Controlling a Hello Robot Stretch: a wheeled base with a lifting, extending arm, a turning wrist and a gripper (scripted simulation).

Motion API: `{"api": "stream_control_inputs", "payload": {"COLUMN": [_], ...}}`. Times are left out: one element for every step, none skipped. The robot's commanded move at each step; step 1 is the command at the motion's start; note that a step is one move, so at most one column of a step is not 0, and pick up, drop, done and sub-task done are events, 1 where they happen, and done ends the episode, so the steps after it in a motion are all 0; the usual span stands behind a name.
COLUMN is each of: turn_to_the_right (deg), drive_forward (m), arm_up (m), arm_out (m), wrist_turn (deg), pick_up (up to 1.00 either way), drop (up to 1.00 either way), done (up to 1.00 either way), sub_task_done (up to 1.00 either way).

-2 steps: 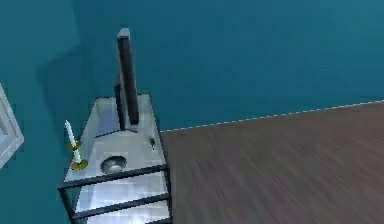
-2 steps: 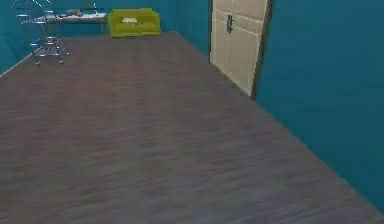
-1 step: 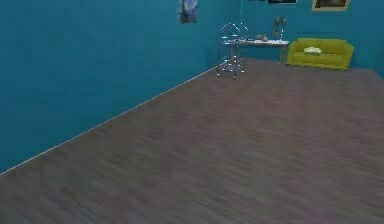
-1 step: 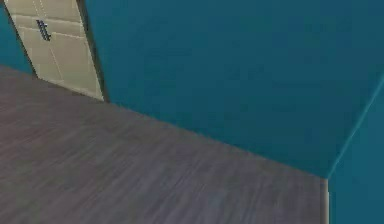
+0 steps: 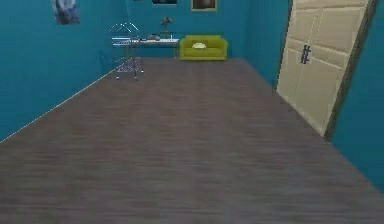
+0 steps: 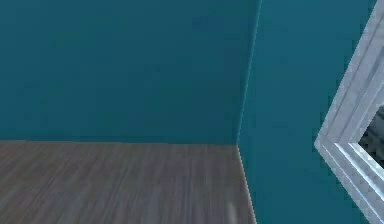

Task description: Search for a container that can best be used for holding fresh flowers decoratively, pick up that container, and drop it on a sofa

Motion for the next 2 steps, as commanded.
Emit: {"api": "stream_control_inputs", "payload": {"turn_to_the_right": [0.0,-3.0], "drive_forward": [0.15,0.0], "arm_up": [0.0,0.0], "arm_out": [0.0,0.0], "wrist_turn": [0.0,0.0], "pick_up": [0.0,0.0], "drop": [0.0,0.0], "done": [0.0,0.0], "sub_task_done": [0.0,0.0]}}
